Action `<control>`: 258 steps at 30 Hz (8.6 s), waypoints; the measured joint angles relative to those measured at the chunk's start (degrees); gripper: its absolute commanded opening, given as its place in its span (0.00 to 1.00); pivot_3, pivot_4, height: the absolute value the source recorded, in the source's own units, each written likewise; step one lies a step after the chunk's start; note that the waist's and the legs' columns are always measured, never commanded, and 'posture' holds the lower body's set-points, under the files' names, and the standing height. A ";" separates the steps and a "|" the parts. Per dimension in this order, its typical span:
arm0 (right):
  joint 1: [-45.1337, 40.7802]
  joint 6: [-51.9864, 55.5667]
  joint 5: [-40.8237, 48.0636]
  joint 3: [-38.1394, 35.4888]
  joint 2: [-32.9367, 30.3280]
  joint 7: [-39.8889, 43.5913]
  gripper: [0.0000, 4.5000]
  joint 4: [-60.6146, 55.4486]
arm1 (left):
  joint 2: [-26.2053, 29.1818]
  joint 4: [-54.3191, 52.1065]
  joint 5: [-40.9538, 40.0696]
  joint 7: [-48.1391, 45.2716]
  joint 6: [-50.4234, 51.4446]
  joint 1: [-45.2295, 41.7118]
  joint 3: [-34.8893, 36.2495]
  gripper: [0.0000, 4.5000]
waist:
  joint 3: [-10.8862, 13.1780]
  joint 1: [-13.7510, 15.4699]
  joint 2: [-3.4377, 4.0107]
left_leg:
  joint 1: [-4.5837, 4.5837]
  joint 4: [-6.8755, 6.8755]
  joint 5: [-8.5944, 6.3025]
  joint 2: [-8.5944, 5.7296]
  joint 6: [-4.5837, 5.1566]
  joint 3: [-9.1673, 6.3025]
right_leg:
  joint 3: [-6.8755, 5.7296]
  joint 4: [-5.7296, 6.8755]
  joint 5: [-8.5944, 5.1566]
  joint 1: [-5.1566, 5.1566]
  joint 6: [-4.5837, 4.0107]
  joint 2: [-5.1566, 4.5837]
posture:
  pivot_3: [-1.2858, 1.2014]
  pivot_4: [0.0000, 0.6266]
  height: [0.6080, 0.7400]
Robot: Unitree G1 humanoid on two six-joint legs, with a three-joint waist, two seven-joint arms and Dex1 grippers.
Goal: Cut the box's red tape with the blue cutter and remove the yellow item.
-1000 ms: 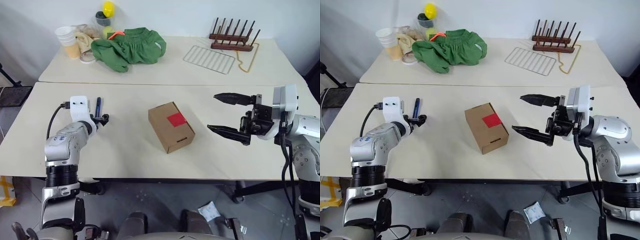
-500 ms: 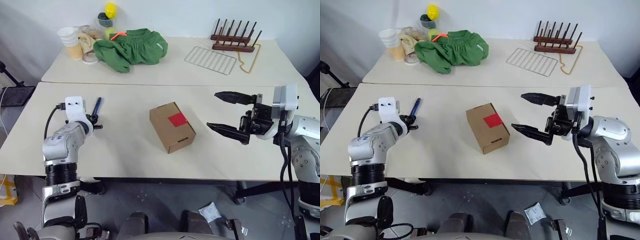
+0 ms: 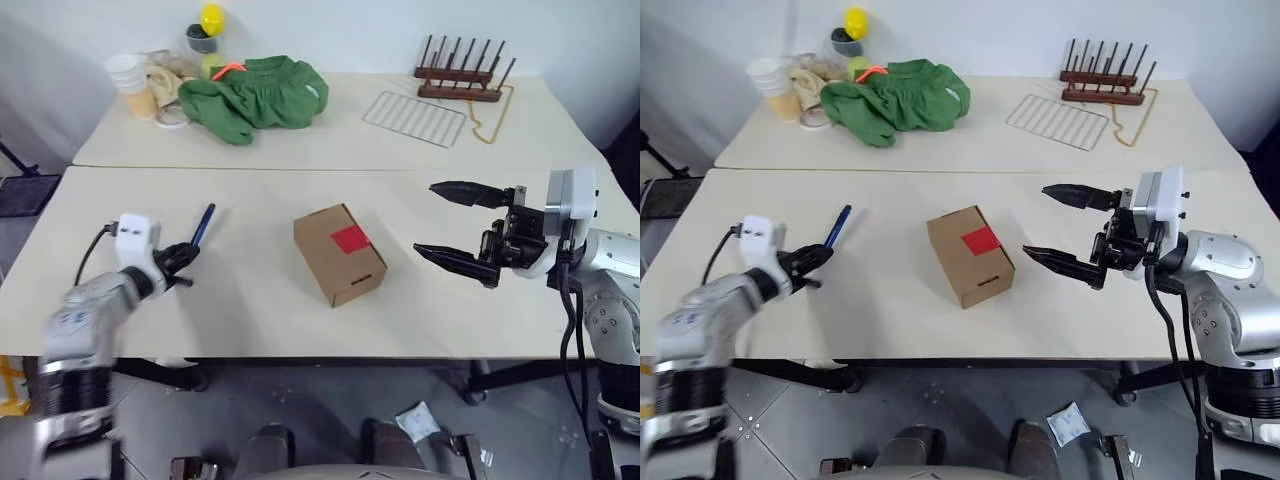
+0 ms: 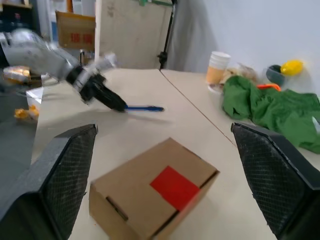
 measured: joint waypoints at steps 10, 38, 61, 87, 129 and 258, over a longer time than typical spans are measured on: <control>11.51 7.05 2.80 0.91 -5.03 1.87 1.00 -13.58 | 6.06 -14.83 -1.49 -27.29 -7.85 -3.46 -16.84 0.10 | 0.16 1.77 0.29 | 0.01 0.15 -0.13 0.00 0.25 0.09 | 0.00 -0.04 0.08 0.11 -0.01 -0.01 | 0.52 0.24 1.00; 14.99 16.58 -18.84 21.32 -8.30 -13.44 0.01 -18.41 | -13.85 -22.45 19.70 -7.92 17.14 -22.78 -48.73 0.10 | 0.22 1.60 0.17 | -0.01 0.77 -0.27 0.00 0.44 -0.01 | -0.01 -0.03 0.12 0.37 0.03 0.04 | 0.52 0.24 1.00; 13.04 20.51 -15.97 18.02 -7.18 -9.56 0.01 -16.13 | -13.09 -26.04 19.36 -5.77 22.08 -22.92 -49.58 0.10 | 0.22 1.49 0.17 | -0.01 0.81 -0.32 0.03 0.47 0.01 | 0.00 -0.01 0.13 0.37 0.04 0.05 | 0.52 0.24 1.00; 8.35 18.13 -22.19 26.10 -1.10 -9.48 0.01 -10.38 | -13.17 -26.12 19.32 -5.05 22.80 -23.25 -49.67 0.10 | 0.22 1.08 0.16 | 0.01 0.89 -0.32 0.02 0.47 0.00 | 0.01 0.04 0.13 0.40 0.04 0.04 | 0.52 0.24 1.00; 4.23 15.35 -23.59 27.70 0.41 -6.26 0.01 -4.75 | -12.91 -24.68 18.98 -5.65 21.66 -23.82 -49.62 0.10 | 0.20 0.87 0.14 | 0.06 0.93 -0.34 0.01 0.49 0.02 | 0.03 0.08 0.14 0.42 0.06 0.04 | 0.52 0.24 1.00; -14.00 53.11 70.31 25.25 -9.53 -72.39 0.86 7.43 | -13.13 -24.50 22.90 -7.18 -20.59 -9.73 -37.29 0.10 | 0.33 0.94 0.35 | -0.91 1.10 -0.51 0.35 0.43 0.23 | -0.01 -0.02 0.24 -0.53 -0.09 0.30 | 0.52 0.24 1.00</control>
